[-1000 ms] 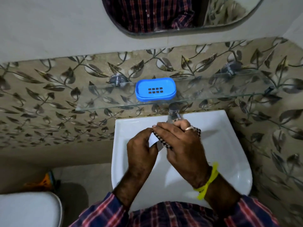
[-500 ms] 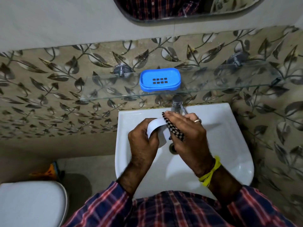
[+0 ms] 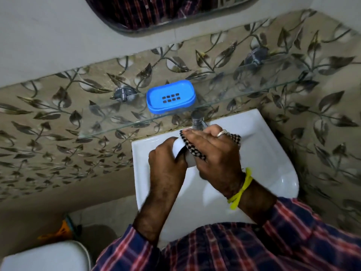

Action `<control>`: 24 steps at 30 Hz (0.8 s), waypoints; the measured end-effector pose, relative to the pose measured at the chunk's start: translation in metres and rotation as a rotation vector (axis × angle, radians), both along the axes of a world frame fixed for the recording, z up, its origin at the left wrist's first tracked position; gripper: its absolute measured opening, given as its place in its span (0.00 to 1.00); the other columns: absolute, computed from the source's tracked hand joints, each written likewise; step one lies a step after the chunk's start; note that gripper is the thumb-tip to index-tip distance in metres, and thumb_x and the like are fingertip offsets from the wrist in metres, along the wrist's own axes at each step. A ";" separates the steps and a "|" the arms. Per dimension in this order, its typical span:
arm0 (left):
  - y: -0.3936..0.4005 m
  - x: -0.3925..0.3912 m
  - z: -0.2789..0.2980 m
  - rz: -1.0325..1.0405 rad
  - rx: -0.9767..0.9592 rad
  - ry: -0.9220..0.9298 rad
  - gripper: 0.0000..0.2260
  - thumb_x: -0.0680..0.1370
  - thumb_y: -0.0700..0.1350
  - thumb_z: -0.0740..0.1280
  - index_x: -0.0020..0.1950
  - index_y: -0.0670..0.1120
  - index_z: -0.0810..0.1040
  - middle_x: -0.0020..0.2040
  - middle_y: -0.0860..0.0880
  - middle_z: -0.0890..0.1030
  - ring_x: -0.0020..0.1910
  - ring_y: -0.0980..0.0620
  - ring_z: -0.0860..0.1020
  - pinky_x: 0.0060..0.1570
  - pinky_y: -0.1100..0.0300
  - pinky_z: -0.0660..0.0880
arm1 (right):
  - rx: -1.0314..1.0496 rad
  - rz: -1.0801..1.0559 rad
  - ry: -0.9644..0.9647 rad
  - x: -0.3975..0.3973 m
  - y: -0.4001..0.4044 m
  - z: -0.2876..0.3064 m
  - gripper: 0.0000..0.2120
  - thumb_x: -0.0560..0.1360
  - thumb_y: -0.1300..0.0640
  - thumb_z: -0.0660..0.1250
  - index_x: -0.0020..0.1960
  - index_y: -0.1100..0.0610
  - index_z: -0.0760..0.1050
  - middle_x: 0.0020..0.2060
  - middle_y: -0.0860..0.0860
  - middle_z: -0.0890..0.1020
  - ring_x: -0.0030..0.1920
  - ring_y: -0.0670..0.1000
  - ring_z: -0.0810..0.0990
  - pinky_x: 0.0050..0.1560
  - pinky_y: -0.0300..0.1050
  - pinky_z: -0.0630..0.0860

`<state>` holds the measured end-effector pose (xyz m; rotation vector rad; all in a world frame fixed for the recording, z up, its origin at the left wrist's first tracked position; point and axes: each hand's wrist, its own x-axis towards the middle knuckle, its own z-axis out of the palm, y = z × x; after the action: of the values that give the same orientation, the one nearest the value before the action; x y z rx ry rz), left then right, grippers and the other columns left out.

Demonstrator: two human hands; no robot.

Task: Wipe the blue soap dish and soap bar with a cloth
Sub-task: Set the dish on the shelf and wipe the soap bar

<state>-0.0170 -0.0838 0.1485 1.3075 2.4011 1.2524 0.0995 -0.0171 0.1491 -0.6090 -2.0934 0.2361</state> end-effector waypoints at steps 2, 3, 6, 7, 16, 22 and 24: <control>-0.004 0.001 0.004 -0.007 0.106 -0.076 0.11 0.71 0.42 0.66 0.49 0.46 0.86 0.44 0.50 0.87 0.46 0.50 0.84 0.47 0.59 0.77 | -0.032 -0.001 0.009 0.005 -0.001 -0.003 0.17 0.71 0.73 0.66 0.58 0.65 0.82 0.54 0.56 0.86 0.50 0.53 0.78 0.52 0.47 0.76; -0.007 0.003 0.004 -0.006 0.137 -0.071 0.11 0.72 0.40 0.67 0.50 0.44 0.87 0.46 0.50 0.87 0.47 0.51 0.84 0.49 0.60 0.79 | -0.063 -0.013 0.012 0.007 0.000 -0.005 0.17 0.71 0.72 0.67 0.58 0.64 0.82 0.54 0.56 0.86 0.52 0.50 0.76 0.52 0.47 0.76; -0.010 0.005 0.000 -0.006 0.084 -0.120 0.05 0.76 0.37 0.72 0.49 0.43 0.86 0.45 0.48 0.87 0.45 0.49 0.84 0.48 0.57 0.79 | -0.108 -0.025 0.006 0.010 0.002 -0.012 0.18 0.66 0.75 0.70 0.55 0.65 0.83 0.51 0.57 0.86 0.51 0.49 0.75 0.51 0.48 0.75; -0.010 0.004 -0.001 -0.015 0.020 -0.128 0.03 0.76 0.40 0.73 0.49 0.43 0.86 0.44 0.47 0.87 0.45 0.47 0.83 0.46 0.55 0.79 | -0.094 -0.032 -0.007 0.009 0.001 -0.013 0.18 0.66 0.75 0.70 0.55 0.65 0.83 0.51 0.57 0.87 0.48 0.52 0.77 0.50 0.48 0.76; -0.018 0.003 0.009 -0.018 -0.022 0.038 0.11 0.71 0.33 0.72 0.48 0.47 0.86 0.43 0.49 0.87 0.44 0.45 0.85 0.46 0.53 0.80 | -0.030 -0.054 -0.022 0.015 0.002 -0.012 0.16 0.75 0.70 0.64 0.59 0.60 0.82 0.56 0.52 0.85 0.44 0.60 0.82 0.50 0.49 0.78; -0.017 0.000 0.010 -0.015 -0.216 -0.001 0.11 0.76 0.51 0.74 0.56 0.49 0.84 0.51 0.48 0.87 0.51 0.43 0.83 0.51 0.52 0.79 | 0.030 -0.057 -0.055 0.009 0.012 -0.011 0.19 0.68 0.75 0.66 0.54 0.62 0.84 0.49 0.53 0.87 0.39 0.60 0.80 0.44 0.48 0.79; -0.012 -0.003 0.023 0.017 -0.344 0.149 0.15 0.75 0.56 0.73 0.57 0.51 0.83 0.52 0.47 0.87 0.52 0.41 0.83 0.49 0.53 0.78 | 0.066 -0.065 -0.060 0.007 0.015 -0.008 0.20 0.66 0.75 0.67 0.54 0.62 0.84 0.50 0.53 0.87 0.39 0.60 0.79 0.43 0.48 0.77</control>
<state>-0.0195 -0.0959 0.1715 1.3139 2.5831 0.7199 0.1066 -0.0025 0.1416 -0.6508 -2.1260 0.1124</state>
